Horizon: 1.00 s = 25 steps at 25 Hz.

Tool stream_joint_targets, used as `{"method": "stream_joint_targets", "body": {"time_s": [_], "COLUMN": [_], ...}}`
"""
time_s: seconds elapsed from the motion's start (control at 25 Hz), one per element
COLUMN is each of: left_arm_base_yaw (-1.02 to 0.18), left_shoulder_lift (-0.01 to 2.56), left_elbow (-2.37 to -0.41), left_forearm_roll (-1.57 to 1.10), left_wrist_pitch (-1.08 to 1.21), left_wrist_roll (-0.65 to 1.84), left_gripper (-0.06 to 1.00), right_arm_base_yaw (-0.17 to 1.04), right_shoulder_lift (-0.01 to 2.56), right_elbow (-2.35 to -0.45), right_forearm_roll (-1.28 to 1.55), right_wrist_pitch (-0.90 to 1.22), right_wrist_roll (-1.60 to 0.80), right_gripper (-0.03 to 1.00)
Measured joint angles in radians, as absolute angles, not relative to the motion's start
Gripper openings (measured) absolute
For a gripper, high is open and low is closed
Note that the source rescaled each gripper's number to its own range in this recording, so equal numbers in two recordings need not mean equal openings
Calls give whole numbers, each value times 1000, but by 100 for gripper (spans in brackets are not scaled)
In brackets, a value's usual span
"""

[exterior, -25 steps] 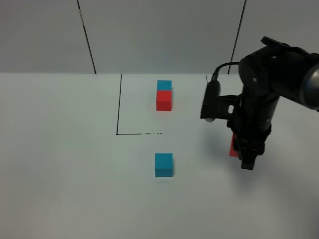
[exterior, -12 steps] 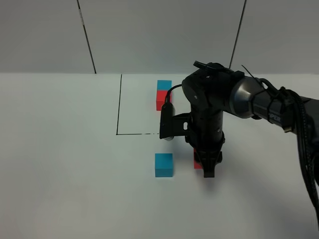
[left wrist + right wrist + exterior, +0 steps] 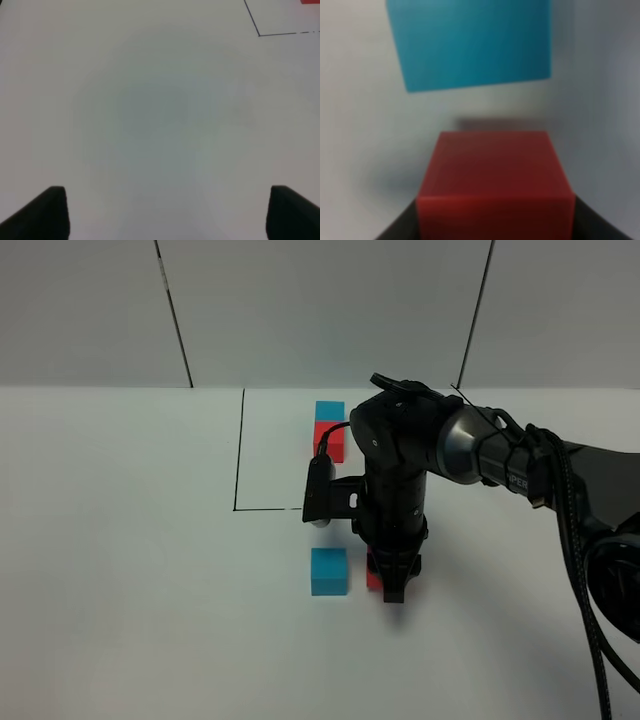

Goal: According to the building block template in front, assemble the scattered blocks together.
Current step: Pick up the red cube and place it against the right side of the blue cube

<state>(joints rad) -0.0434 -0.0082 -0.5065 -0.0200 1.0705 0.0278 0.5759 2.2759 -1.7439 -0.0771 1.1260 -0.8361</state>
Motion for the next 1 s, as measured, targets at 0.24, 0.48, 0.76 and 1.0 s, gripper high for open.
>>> {"method": "stream_joint_targets", "body": {"time_s": [0.24, 0.48, 0.76, 1.0], "left_arm_base_yaw": [-43, -43, -43, -43], "left_shoulder_lift": [-8, -8, -8, -8], "left_elbow": [-506, -506, -506, -506], "left_forearm_roll": [-20, -20, -20, -20], "left_wrist_pitch": [1071, 1071, 1071, 1071], "left_wrist_roll": [28, 28, 28, 28], "left_gripper": [88, 88, 88, 88], "right_arm_base_yaw": [576, 576, 579, 585], "right_shoulder_lift": [2301, 2310, 2311, 2312], "right_elbow": [-1744, -1744, -1744, -1744], "right_forearm_roll": [-50, -29, -26, -20], "right_wrist_pitch": [1094, 1081, 1052, 1045], "right_wrist_roll": [-814, -811, -815, -837], "right_gripper": [2, 2, 2, 2]}}
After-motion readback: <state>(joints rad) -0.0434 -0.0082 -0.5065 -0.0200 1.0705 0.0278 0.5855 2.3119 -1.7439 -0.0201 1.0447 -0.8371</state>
